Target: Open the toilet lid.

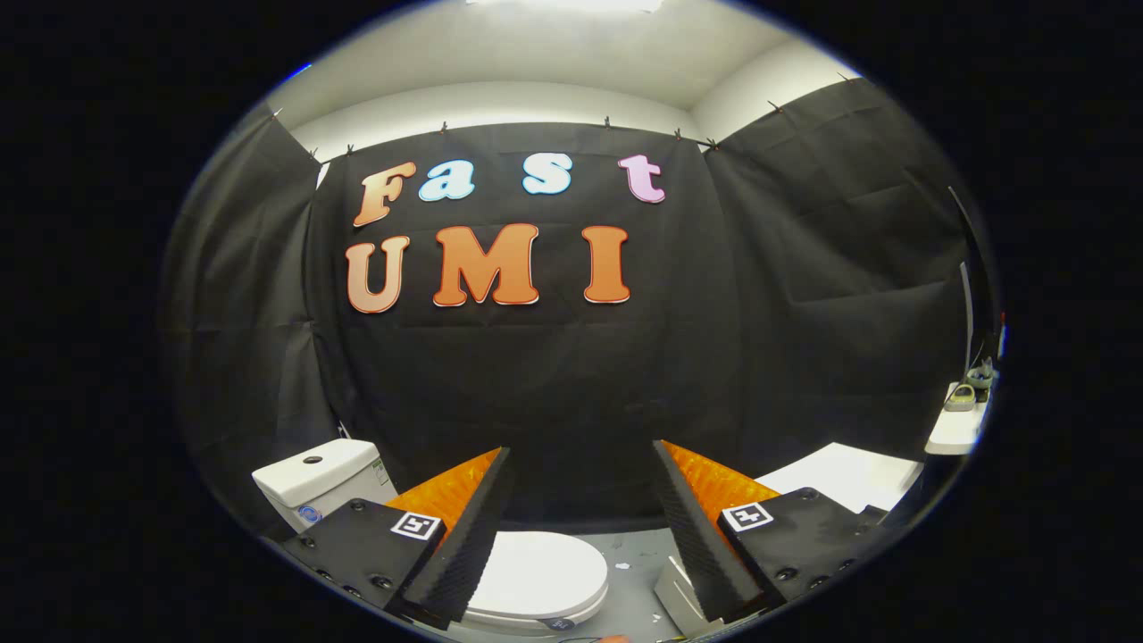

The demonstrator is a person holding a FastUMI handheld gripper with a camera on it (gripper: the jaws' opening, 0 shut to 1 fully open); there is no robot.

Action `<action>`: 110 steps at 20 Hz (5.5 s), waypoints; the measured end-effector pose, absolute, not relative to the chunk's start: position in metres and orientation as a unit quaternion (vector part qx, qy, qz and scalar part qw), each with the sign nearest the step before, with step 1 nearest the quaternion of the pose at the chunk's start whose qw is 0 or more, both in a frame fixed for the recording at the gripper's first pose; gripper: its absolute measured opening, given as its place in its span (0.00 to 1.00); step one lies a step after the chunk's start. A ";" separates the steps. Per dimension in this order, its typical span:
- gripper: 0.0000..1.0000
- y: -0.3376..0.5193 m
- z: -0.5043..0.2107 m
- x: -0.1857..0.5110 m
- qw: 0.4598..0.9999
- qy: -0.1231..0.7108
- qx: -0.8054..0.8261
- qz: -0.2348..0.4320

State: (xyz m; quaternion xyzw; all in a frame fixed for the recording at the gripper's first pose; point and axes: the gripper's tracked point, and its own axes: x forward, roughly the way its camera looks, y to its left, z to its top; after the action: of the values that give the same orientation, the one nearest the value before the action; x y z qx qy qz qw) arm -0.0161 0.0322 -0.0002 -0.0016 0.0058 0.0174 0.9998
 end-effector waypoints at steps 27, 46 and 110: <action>0.99 0.038 -0.220 0.003 0.960 0.181 0.201 0.079; 0.96 0.043 -0.536 0.011 0.806 0.440 0.397 0.024; 0.08 0.227 -0.285 0.029 0.889 0.355 0.284 0.056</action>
State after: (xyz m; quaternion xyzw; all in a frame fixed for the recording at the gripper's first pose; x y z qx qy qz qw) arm 0.0289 0.2270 -0.2848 0.2839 0.3547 0.0560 0.8891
